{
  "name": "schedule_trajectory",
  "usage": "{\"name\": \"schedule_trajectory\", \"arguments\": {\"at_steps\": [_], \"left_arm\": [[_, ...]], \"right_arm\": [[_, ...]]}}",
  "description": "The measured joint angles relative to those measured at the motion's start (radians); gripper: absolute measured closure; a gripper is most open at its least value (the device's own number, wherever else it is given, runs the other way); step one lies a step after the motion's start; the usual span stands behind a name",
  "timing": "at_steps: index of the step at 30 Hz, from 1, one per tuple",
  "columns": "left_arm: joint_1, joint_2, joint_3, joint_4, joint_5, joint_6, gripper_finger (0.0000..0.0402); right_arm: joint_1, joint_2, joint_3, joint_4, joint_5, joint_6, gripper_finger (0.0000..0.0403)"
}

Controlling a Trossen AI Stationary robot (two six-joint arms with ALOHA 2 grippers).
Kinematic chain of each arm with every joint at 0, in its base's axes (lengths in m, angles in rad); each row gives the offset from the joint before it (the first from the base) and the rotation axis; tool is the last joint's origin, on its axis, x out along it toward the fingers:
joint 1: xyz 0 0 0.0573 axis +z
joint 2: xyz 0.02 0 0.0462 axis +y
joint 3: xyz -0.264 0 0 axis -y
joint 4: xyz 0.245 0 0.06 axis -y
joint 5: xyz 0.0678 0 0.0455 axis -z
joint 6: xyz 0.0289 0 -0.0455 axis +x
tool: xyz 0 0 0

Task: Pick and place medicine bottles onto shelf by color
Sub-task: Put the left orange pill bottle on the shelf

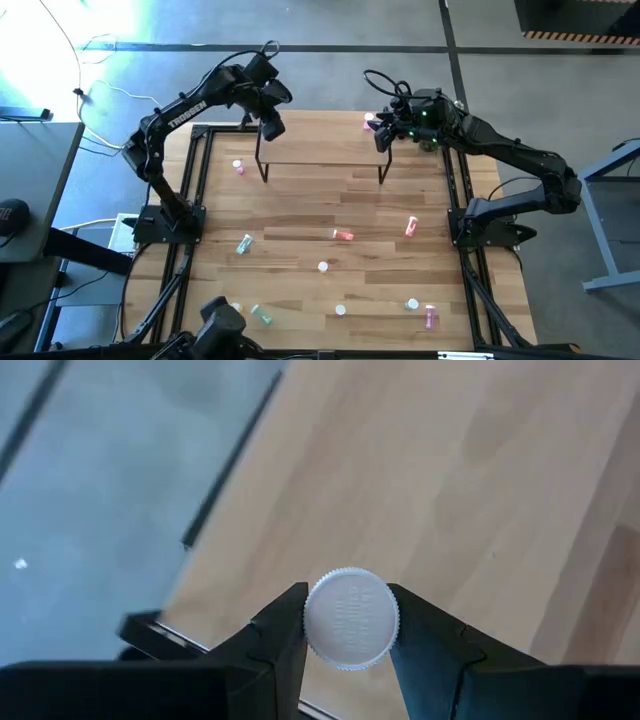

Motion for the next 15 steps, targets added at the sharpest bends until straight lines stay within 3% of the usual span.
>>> {"name": "schedule_trajectory", "arguments": {"at_steps": [15], "left_arm": [[0.026,0.071,0.0,0.03,0.018,-0.042,0.0284]], "right_arm": [[0.0,0.0,0.0,0.001,-0.002,-0.038,0.0229]]}}
